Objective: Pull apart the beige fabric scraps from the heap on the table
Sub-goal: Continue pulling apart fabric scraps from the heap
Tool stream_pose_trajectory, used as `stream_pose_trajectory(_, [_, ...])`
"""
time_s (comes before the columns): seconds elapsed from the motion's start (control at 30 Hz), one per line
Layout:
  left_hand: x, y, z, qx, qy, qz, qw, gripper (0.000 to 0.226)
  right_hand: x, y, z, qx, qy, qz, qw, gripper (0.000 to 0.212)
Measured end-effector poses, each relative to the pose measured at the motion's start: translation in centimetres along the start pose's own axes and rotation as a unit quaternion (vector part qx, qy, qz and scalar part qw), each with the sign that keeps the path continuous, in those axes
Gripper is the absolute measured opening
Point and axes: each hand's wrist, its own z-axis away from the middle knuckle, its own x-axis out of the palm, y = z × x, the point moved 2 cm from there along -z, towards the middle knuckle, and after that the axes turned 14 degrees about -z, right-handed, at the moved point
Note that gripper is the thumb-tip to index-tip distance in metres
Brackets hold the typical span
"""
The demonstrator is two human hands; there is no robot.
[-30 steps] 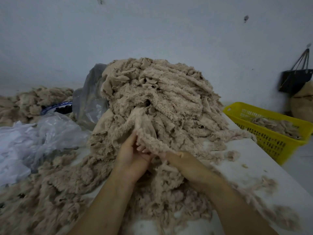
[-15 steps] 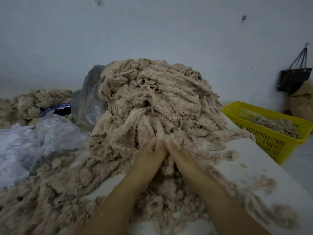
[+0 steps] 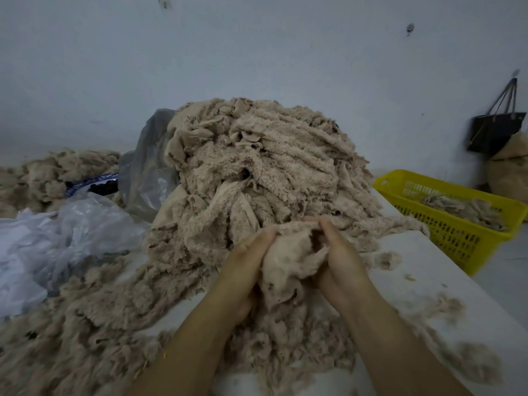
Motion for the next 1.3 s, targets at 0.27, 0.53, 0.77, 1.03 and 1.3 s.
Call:
stream_pose_trajectory(0.27, [-0.4,-0.3,0.0,-0.065,-0.016,0.105,0.992,0.049,0.2,0.2,-0.3,-0.055,0.070,-0.029,0.996,0.029])
stream_pose_trajectory(0.53, [-2.5,0.6,-1.2,-0.013,0.081,0.267,0.960,0.045,-1.2,-1.0,0.1,-0.055,0.014,0.143,0.988,0.075])
stream_pose_trajectory(0.77, [-3.9,0.3,-1.7,-0.012,0.119,0.321,0.940,0.042,0.1,3.1,1.1,0.000,-0.216,0.530,0.820,0.055])
stream_pose_trajectory(1.03, [-6.0,0.6,-2.1,0.044,0.165,0.366,0.915,0.039,-0.1,0.7,1.6,0.067,-0.117,0.319,0.938,0.038])
stream_pose_trajectory(1.3, [-1.0,-0.9,-0.1,0.048,0.051,-0.225,0.972,0.049,0.8,0.4,1.4,-0.010,-0.107,0.173,0.979,0.029])
